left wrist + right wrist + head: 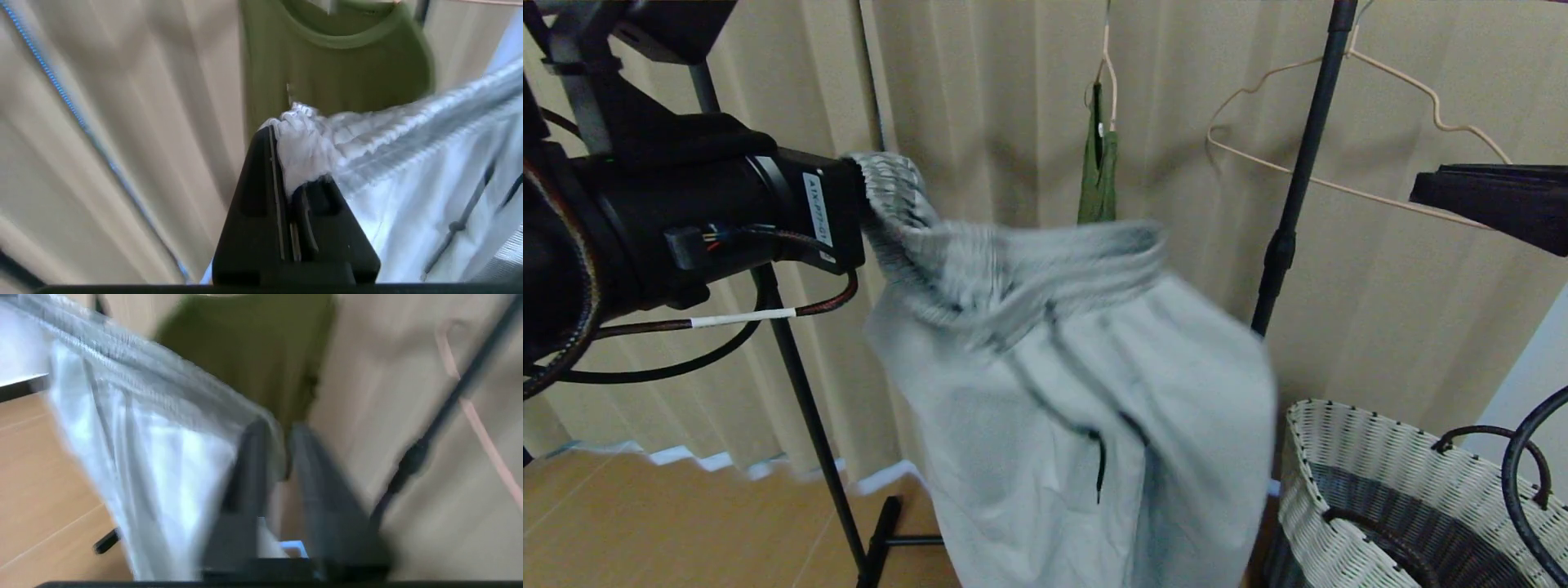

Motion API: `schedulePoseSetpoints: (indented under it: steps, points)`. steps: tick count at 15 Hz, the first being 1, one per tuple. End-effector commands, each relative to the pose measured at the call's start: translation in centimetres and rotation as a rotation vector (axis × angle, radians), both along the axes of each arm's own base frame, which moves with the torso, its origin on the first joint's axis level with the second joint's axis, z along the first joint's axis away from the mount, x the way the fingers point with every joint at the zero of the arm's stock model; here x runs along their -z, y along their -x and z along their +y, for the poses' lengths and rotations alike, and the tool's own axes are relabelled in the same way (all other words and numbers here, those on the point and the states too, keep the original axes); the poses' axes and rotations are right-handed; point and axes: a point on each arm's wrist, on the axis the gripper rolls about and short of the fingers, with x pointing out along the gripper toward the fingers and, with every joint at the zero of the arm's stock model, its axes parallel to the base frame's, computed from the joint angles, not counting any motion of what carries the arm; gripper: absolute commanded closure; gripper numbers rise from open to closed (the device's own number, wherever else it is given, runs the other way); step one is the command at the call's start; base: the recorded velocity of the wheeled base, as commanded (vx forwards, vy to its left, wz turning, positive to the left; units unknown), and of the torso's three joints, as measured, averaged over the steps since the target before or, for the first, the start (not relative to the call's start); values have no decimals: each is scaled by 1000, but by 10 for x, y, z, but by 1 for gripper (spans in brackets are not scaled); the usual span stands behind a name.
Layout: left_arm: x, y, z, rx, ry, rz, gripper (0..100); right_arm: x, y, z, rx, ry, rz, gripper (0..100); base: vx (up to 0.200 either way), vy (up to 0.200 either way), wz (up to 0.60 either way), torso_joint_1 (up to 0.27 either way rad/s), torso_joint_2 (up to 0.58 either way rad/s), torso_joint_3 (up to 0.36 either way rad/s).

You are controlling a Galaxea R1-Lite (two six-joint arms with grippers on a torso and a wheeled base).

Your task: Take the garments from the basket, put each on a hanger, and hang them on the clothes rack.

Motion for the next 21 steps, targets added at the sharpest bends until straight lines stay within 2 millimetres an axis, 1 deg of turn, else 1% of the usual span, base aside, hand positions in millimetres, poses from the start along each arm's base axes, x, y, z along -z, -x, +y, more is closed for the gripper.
schedulePoseSetpoints:
  steps: [1,2,5,6,8,9,11,12,13,15,18,20,21]
  points:
    - [0,0,0,5,0,0,100,3,0,0,-7,6,11,0,0,0,0,0,0,0]
    - [0,0,0,5,1,-1,100,5,0,0,-7,9,14,0,0,0,0,0,0,0]
    - [8,0,1,-11,-19,18,100,15,3,0,-10,19,39,0,0,0,0,0,0,0]
    - [13,2,7,-61,-50,19,100,20,4,-1,-10,24,52,0,0,0,0,0,0,0]
    - [17,8,16,-90,-83,13,100,24,7,-3,2,28,59,0,0,0,0,0,0,0]
    - [20,12,26,-118,-96,12,100,27,10,-7,52,46,54,0,0,0,0,0,0,0]
    - [23,17,38,-156,-101,10,100,35,13,-10,102,82,57,0,0,0,0,0,0,0]
    - [28,22,54,-214,-102,16,100,45,17,-12,119,108,71,0,0,0,0,0,0,0]
    - [30,27,62,-243,-100,15,100,51,20,-14,127,112,84,0,0,0,0,0,0,0]
    - [36,38,78,-302,-98,12,100,60,26,-18,140,100,56,0,0,0,0,0,0,0]
    - [47,49,89,-341,-105,25,100,80,24,-22,176,97,-39,0,0,0,0,0,0,0]
    - [48,49,95,-381,-106,30,100,95,23,-28,216,159,-74,0,0,0,0,0,0,0]
    - [49,47,97,-391,-107,33,100,94,23,-31,239,169,-87,0,0,0,0,0,0,0]
